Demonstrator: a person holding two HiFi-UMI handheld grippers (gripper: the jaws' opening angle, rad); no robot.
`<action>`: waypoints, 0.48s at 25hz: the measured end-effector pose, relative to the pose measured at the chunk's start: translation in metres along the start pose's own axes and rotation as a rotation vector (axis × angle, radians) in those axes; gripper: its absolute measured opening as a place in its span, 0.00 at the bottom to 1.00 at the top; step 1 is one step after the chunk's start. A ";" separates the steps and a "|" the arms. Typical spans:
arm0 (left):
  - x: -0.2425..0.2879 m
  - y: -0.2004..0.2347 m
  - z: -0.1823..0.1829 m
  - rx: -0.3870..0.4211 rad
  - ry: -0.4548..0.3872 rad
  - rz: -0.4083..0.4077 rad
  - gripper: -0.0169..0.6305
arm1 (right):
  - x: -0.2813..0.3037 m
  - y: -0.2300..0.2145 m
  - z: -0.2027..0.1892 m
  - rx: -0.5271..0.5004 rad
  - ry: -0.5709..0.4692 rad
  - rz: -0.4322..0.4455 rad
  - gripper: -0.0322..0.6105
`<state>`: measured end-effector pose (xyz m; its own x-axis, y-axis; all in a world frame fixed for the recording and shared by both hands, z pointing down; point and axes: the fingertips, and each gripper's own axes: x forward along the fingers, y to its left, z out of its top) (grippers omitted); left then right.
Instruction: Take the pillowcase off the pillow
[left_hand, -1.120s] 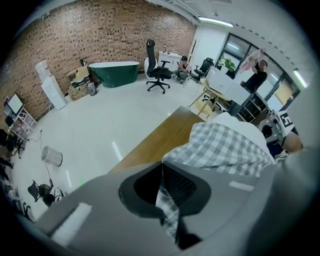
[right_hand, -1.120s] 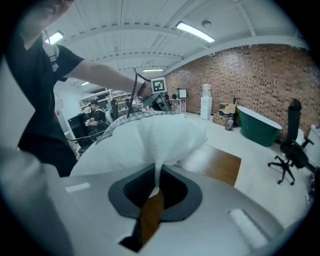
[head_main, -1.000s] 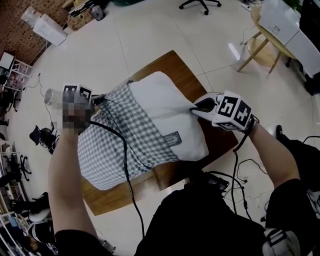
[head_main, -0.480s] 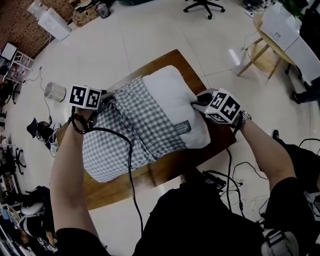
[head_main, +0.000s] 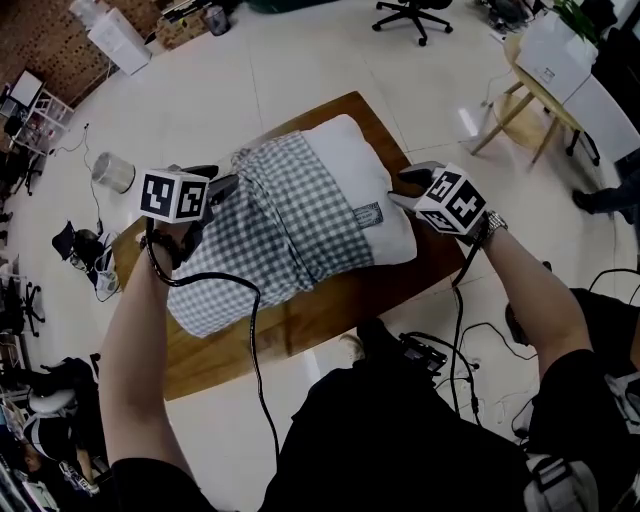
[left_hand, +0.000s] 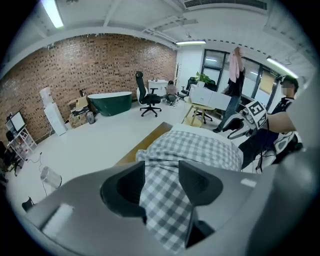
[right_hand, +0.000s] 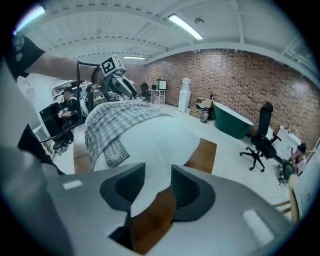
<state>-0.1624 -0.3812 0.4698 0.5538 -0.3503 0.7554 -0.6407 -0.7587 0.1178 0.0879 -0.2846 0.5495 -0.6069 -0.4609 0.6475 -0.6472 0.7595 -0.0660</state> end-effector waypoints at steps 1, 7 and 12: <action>-0.013 -0.006 -0.006 0.004 -0.015 -0.007 0.36 | -0.003 0.015 0.004 -0.007 -0.001 -0.001 0.30; -0.059 -0.049 -0.037 0.009 -0.077 -0.022 0.36 | -0.022 0.078 0.009 -0.038 -0.004 -0.004 0.34; -0.077 -0.110 -0.047 0.026 -0.143 -0.070 0.36 | -0.037 0.109 -0.001 -0.066 0.010 -0.022 0.37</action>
<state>-0.1599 -0.2449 0.4290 0.6679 -0.3695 0.6460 -0.5851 -0.7971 0.1490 0.0404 -0.1837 0.5191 -0.5882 -0.4734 0.6557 -0.6280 0.7782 -0.0015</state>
